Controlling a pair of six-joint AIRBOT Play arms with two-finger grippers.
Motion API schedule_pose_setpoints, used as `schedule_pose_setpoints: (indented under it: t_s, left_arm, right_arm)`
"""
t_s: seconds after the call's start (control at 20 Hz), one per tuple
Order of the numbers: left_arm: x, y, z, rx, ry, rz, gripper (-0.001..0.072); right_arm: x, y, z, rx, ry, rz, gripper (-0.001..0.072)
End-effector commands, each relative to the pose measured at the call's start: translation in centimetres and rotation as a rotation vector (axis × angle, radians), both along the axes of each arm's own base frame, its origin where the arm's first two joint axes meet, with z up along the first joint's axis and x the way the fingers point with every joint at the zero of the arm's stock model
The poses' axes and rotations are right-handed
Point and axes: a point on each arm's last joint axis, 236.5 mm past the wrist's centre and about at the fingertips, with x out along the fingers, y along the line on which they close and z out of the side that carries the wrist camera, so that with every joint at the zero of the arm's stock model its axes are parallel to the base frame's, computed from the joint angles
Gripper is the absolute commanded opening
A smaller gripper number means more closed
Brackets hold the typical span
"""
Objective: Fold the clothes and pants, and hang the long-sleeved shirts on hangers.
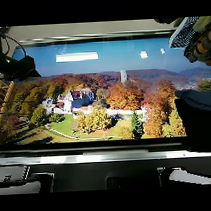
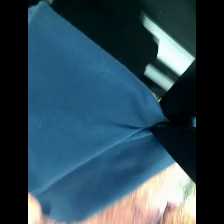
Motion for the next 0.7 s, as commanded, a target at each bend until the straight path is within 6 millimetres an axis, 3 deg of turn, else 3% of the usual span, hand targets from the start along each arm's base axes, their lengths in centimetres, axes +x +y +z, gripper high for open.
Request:
schedule_pose_setpoints:
  t_s: [0.0, 0.3, 0.45, 0.65]
  left_arm:
    - [0.0, 0.0, 0.0, 0.0, 0.001, 0.001, 0.0014]
    - [0.0, 0.0, 0.0, 0.0, 0.002, 0.001, 0.0014]
    - [0.0, 0.0, 0.0, 0.0, 0.002, 0.0, 0.0014]
    - [0.0, 0.0, 0.0, 0.001, 0.002, 0.0, 0.0014]
  right_arm:
    - [-4.1, -0.1, -4.1, -0.001, 0.188, 0.06, 0.0024]
    - [-8.8, 0.7, -9.9, 0.01, 0.356, 0.06, 0.0024]
    - [-10.9, 0.6, -11.6, 0.001, 0.437, 0.076, 0.0025]
    - [-12.0, 0.1, -13.1, -0.023, 0.484, 0.088, 0.0025]
